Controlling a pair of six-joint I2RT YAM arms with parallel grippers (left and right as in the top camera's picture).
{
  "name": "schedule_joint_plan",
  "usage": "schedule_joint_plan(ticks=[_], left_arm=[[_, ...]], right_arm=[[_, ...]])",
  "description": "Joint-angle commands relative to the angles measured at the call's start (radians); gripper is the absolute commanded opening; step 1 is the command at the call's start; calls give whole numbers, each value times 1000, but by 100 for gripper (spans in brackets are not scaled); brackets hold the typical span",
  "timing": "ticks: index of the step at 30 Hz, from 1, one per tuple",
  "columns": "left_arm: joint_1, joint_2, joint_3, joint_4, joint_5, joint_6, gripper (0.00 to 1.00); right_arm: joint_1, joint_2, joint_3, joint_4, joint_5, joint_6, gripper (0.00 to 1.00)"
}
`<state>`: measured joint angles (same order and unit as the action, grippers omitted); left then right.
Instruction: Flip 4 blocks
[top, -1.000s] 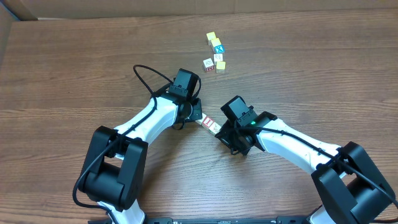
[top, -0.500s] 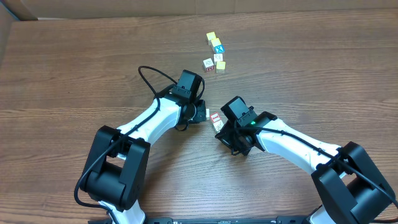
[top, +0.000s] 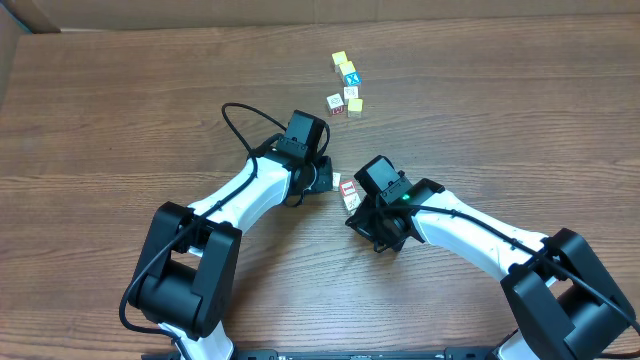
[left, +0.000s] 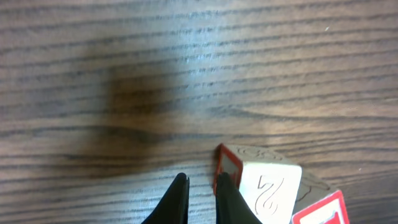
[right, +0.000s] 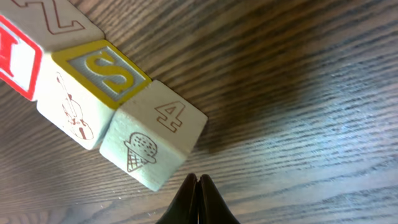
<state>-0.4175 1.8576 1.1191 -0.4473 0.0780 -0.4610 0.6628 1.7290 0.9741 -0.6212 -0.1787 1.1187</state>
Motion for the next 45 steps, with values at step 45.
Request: schedule_joint_plan(ticks=[45], left_arm=[[6,30,11,-46,52,12,4]], right_arm=[[5,-3,13,-9,77,-47,8]])
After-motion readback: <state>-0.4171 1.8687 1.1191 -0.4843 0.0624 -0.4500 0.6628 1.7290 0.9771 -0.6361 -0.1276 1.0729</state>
